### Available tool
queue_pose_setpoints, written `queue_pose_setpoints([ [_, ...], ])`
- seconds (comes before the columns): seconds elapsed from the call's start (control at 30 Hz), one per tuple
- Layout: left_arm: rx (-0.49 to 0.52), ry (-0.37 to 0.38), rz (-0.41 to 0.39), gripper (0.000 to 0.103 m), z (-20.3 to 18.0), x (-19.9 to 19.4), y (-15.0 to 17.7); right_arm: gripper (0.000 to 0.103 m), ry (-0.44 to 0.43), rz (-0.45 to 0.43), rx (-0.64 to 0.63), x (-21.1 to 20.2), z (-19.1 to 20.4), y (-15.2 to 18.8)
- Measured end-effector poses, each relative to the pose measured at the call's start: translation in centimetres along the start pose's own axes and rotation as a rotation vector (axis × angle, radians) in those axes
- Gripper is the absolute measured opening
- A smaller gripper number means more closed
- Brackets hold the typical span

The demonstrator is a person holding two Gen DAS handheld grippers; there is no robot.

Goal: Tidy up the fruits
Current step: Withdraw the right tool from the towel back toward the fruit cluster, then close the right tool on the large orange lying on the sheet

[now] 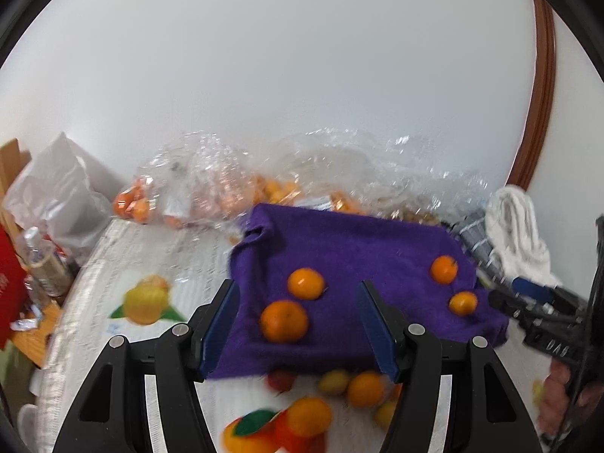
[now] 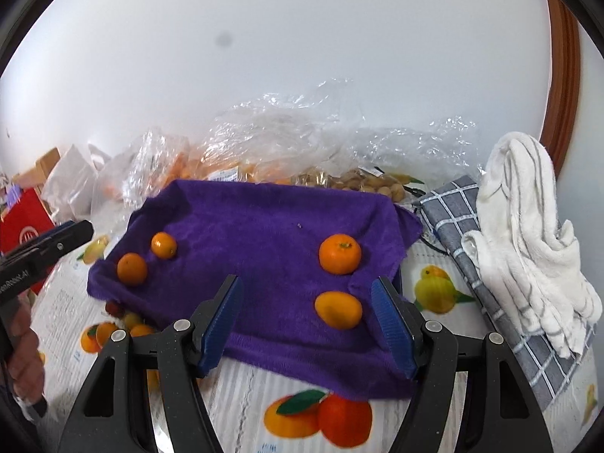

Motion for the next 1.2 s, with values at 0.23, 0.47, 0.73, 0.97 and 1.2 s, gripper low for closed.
queue_pose_setpoints([
  [0.23, 0.042, -0.141, 0.104, 0.062, 3.5, -1.7, 4.9, 0.071, -0.049, 0.048, 0.021, -0.7, 2.1, 3.3],
  [0.47, -0.052, -0.112, 0.174, 0.062, 5.5, -2.8, 9.1, 0.070, -0.117, 0.070, -0.040, -1.5, 5.8, 5.8],
  [0.73, -0.158, -0.049, 0.195, 0.062, 6.6, -2.4, 11.7, 0.056, -0.188, 0.144, -0.062, 0.4, 9.2, 6.9],
  [0.97, -0.189, -0.011, 0.175, 0.062, 6.8, -2.4, 11.6, 0.045, -0.194, 0.223, -0.051, 2.8, 10.5, 7.5],
  [1.2, -0.153, -0.021, 0.192, 0.064, 6.3, -2.1, 11.7, 0.040, -0.152, 0.184, -0.081, 1.8, 9.4, 7.6],
])
Point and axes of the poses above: each gripper's, at about its wrist camera, not at the fingertips, and x roughly the way its jaws point, z to its left, y to its underside, the point moved 9 cm from there along x, roughly the way its jaws point, and after that the axes turned 8 degrees about y, right-handed, at the moved point
